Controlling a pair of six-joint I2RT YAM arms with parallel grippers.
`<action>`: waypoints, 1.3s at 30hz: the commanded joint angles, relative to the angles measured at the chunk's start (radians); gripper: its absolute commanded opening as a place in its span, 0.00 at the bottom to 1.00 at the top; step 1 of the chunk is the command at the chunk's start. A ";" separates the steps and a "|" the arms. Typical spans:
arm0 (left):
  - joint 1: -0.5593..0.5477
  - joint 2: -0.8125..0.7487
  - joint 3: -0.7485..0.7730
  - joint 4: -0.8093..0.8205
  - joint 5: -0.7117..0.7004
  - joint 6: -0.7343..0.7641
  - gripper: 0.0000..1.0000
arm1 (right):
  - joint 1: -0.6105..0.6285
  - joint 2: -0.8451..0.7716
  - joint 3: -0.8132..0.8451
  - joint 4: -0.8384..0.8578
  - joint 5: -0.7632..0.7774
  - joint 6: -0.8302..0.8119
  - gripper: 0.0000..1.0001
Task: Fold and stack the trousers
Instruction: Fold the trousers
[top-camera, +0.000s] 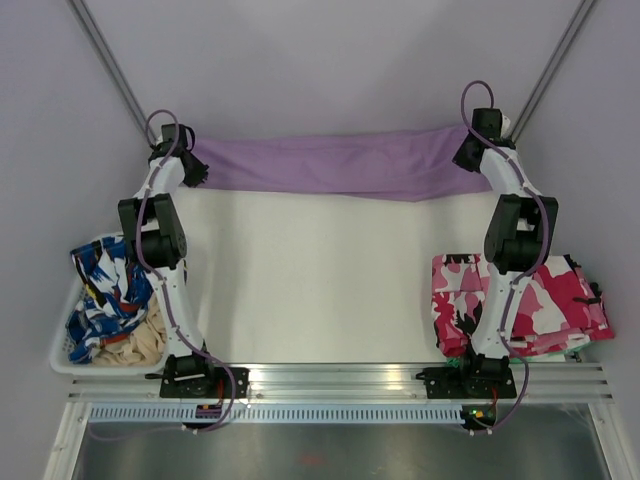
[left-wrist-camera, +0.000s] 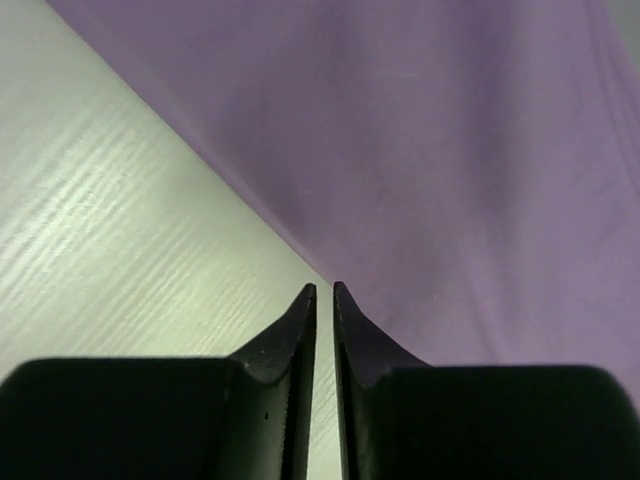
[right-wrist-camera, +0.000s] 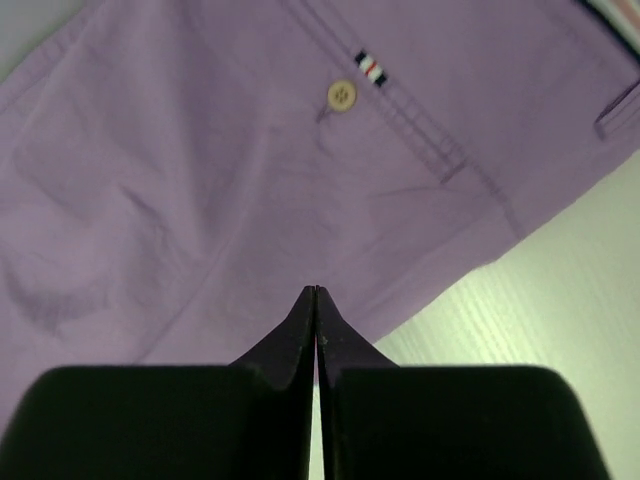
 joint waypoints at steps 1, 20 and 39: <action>-0.004 0.036 0.044 0.062 0.069 -0.086 0.15 | -0.001 0.056 0.129 -0.045 0.096 -0.052 0.01; 0.003 0.291 0.363 -0.181 0.088 -0.154 0.08 | -0.028 0.348 0.335 -0.145 0.201 -0.014 0.06; 0.042 0.174 0.212 -0.391 -0.015 -0.148 0.10 | -0.039 0.003 -0.292 -0.163 0.264 0.060 0.03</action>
